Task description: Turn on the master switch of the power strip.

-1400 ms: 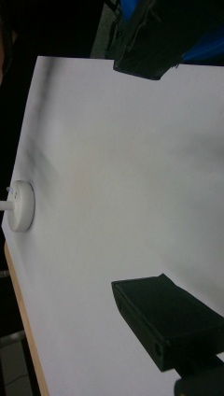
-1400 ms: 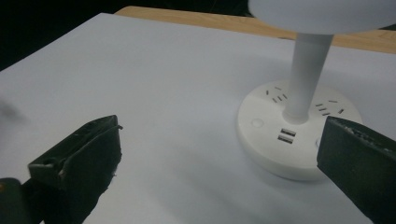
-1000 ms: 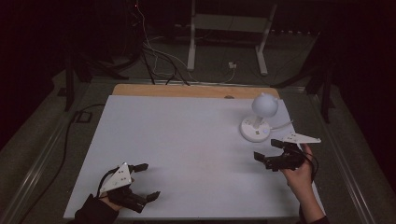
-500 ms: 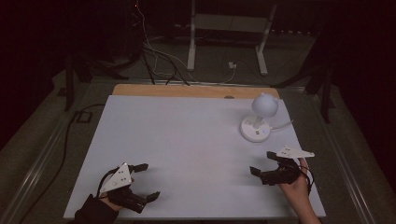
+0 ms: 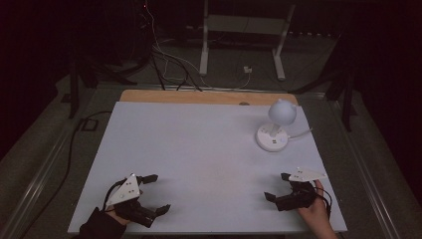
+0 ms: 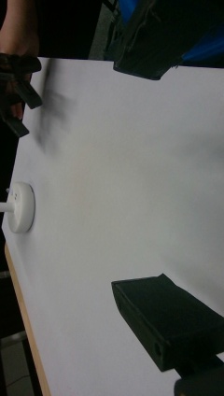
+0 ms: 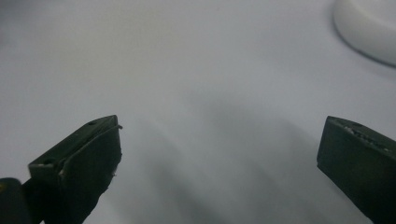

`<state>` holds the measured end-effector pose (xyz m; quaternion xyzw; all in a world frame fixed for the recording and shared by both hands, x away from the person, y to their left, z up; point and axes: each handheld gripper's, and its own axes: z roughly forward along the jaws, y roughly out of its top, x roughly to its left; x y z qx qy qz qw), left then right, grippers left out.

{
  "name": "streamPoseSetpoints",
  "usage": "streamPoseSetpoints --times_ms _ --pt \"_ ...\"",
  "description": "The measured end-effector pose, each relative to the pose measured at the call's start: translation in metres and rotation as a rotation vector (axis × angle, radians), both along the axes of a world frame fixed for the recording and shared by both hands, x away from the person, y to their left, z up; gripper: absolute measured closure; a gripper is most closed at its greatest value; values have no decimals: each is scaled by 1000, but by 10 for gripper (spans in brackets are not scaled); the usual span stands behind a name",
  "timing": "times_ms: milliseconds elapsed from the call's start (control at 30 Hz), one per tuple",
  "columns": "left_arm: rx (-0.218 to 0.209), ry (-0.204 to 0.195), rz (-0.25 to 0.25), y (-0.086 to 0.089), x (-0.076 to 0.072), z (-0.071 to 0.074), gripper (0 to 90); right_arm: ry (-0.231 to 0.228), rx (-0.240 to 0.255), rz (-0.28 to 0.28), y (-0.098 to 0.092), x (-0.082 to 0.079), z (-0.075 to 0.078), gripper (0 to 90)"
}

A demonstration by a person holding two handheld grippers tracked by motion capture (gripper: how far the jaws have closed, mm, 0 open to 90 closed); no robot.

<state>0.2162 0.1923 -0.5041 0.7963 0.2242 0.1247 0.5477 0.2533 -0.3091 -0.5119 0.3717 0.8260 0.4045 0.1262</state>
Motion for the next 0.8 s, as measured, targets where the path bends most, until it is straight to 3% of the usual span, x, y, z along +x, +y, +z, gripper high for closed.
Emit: streamPoseSetpoints --times_ms 333,567,800 --pt "1 3 2 1 0 0 2 -12 -25 73 -4 -10 -9 0" --pt "-4 9 5 1 1 -1 2 31 -44 69 -4 -8 -11 0" --pt "-3 9 4 0 1 -1 2 12 -48 66 -3 -6 -11 0"
